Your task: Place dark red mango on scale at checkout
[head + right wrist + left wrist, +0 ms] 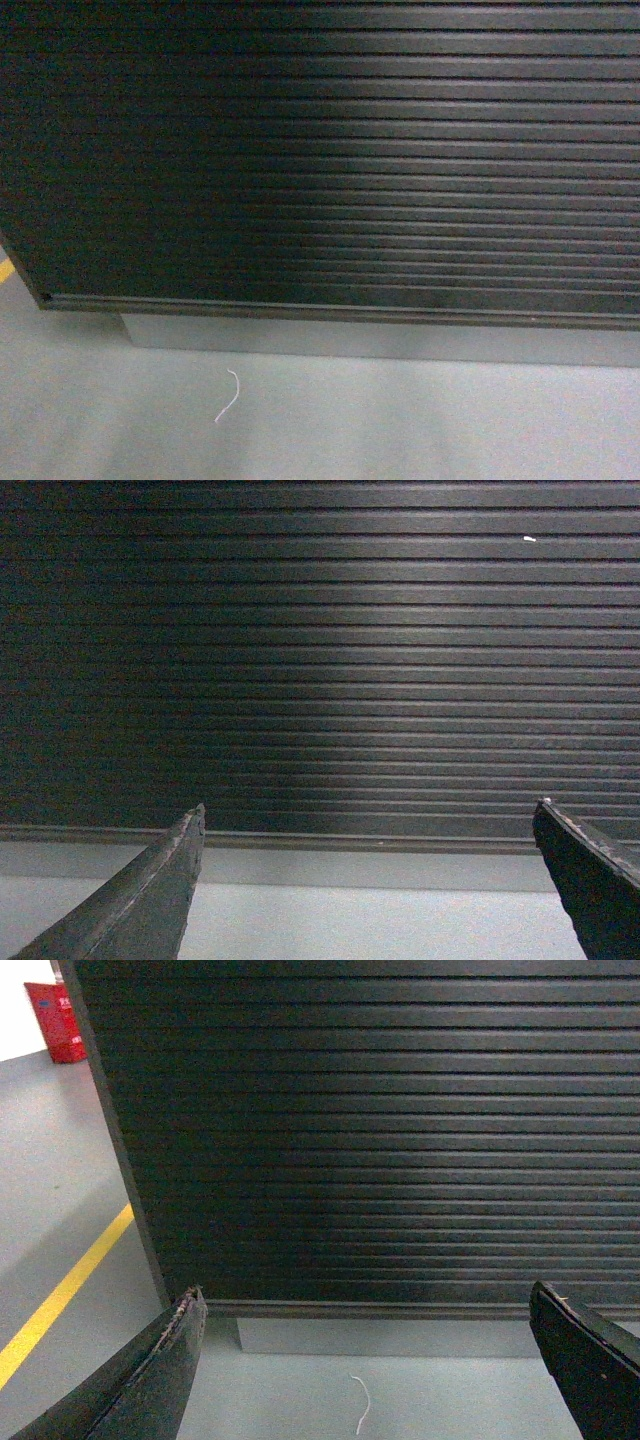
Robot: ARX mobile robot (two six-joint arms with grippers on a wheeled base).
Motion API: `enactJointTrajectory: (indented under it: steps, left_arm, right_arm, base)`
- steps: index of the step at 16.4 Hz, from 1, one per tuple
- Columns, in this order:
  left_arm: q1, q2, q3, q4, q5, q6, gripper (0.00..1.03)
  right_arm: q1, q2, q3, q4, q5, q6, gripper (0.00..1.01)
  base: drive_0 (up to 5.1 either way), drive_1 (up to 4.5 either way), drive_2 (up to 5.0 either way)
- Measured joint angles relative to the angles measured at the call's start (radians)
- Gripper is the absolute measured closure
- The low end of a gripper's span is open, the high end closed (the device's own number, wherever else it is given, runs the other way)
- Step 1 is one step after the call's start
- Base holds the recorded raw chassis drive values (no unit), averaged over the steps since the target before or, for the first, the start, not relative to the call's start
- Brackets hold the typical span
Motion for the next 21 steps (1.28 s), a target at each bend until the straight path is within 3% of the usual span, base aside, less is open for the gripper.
enactJointTrajectory:
  steps: [7,21]
  left_arm:
    - [0.000,0.000,0.000,-0.004,-0.001,0.000,0.05]
    - [0.000,0.000,0.000,-0.003,0.000,0.000,0.05]
  right_arm:
    - [0.000,0.000,0.000,0.000,0.002,0.000,0.03]
    - [0.000,0.000,0.000,0.001,0.001,0.000,0.03]
  base:
    - [-0.1,4.26,-4.4]
    - [0.0,0.00,0.0]
